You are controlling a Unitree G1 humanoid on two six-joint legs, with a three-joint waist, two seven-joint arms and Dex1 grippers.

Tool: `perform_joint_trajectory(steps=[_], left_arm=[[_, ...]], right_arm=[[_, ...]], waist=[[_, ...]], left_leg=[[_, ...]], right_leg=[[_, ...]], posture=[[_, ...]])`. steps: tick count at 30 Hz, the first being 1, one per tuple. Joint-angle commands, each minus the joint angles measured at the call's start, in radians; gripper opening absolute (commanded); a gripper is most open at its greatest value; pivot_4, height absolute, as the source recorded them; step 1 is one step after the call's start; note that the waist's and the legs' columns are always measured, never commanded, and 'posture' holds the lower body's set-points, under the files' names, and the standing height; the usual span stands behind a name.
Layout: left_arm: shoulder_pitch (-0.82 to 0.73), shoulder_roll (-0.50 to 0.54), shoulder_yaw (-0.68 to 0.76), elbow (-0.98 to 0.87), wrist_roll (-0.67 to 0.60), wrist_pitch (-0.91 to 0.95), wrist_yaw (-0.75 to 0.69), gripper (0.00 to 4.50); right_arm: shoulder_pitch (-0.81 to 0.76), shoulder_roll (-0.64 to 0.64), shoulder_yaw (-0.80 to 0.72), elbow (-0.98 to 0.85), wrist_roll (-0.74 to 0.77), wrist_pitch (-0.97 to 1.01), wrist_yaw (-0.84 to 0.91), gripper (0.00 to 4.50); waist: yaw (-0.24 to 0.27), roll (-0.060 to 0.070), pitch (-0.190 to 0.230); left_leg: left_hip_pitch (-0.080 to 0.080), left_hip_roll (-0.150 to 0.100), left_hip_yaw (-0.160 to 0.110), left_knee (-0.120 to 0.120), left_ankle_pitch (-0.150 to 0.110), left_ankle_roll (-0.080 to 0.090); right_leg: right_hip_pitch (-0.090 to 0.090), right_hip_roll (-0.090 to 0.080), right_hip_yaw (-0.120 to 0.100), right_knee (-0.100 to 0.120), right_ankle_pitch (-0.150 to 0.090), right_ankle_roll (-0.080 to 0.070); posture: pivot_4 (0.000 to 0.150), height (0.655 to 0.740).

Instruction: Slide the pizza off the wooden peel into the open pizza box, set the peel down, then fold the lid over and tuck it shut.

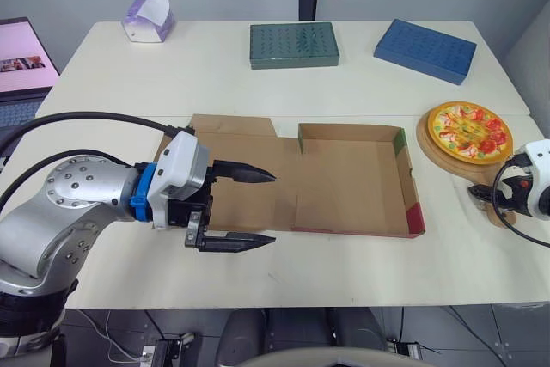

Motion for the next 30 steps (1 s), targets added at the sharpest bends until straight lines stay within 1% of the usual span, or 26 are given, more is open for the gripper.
perform_joint_trajectory(steps=[1, 6, 7, 8, 11, 19, 25, 30], left_arm=[[0.004, 0.003, 0.018, -0.025, -0.009, -0.019, 0.006, 4.50], [0.015, 0.005, 0.023, -0.028, -0.006, -0.025, 0.015, 4.50], [0.016, 0.006, 0.024, -0.027, -0.007, -0.025, 0.017, 4.50], [0.015, 0.006, 0.024, -0.026, -0.005, -0.026, 0.017, 4.50], [0.011, 0.007, 0.021, -0.020, 0.001, -0.032, 0.016, 4.50], [0.011, 0.008, 0.026, -0.020, -0.006, -0.033, 0.025, 4.50], [0.005, 0.002, 0.043, -0.018, -0.032, -0.018, 0.056, 4.50], [0.008, 0.005, 0.050, -0.013, -0.034, -0.017, 0.075, 4.50]], right_arm=[[-0.002, 0.021, 0.010, 0.026, 0.005, 0.033, 0.002, 3.62], [-0.007, 0.045, -0.003, 0.028, 0.012, 0.057, -0.012, 1.91], [-0.006, 0.050, -0.010, 0.024, 0.016, 0.062, -0.017, 1.68], [-0.004, 0.054, -0.018, 0.018, 0.018, 0.064, -0.021, 1.59], [0.004, 0.066, -0.037, 0.001, 0.016, 0.054, -0.032, 1.59], [0.032, 0.076, -0.145, -0.126, 0.042, 0.007, -0.051, 1.59], [0.070, 0.052, -0.224, -0.227, 0.099, -0.030, 0.001, 1.59], [0.063, 0.044, -0.262, -0.256, 0.115, -0.060, 0.014, 1.59]], waist=[[0.000, -0.001, -0.001], [-0.001, -0.002, -0.001], [-0.002, -0.003, -0.002], [-0.003, -0.004, -0.002], [-0.004, -0.004, -0.002], [-0.007, -0.002, -0.001], [-0.008, 0.002, 0.001], [-0.006, 0.005, 0.003]], left_leg=[[0.000, 0.000, 0.000, 0.000, 0.000, 0.000], [0.000, 0.000, 0.000, 0.000, 0.000, 0.000], [0.000, 0.001, 0.000, 0.000, 0.000, 0.000], [0.001, 0.001, 0.000, 0.000, 0.000, 0.000], [0.001, 0.001, 0.000, 0.000, 0.000, 0.000], [0.001, 0.001, 0.000, 0.000, 0.000, 0.000], [-0.001, 0.001, 0.000, 0.000, 0.000, 0.000], [-0.001, 0.000, 0.000, 0.000, 0.000, 0.000]], right_leg=[[0.000, 0.000, 0.000, 0.000, 0.000, 0.000], [0.000, 0.001, 0.000, 0.000, 0.000, 0.000], [0.000, 0.001, 0.000, 0.000, 0.000, 0.000], [0.000, 0.001, 0.000, 0.000, 0.000, 0.000], [0.000, 0.001, 0.000, 0.000, 0.000, 0.000], [0.000, 0.001, 0.000, 0.000, 0.000, 0.000], [-0.002, 0.001, 0.001, 0.000, 0.000, 0.000], [-0.002, 0.001, 0.001, 0.000, 0.000, 0.000]], posture=[[0.150, 0.7400], [0.150, 0.7400], [0.150, 0.7400], [0.150, 0.7400], [0.150, 0.7400], [0.150, 0.7400], [0.150, 0.7400], [0.150, 0.7400]])
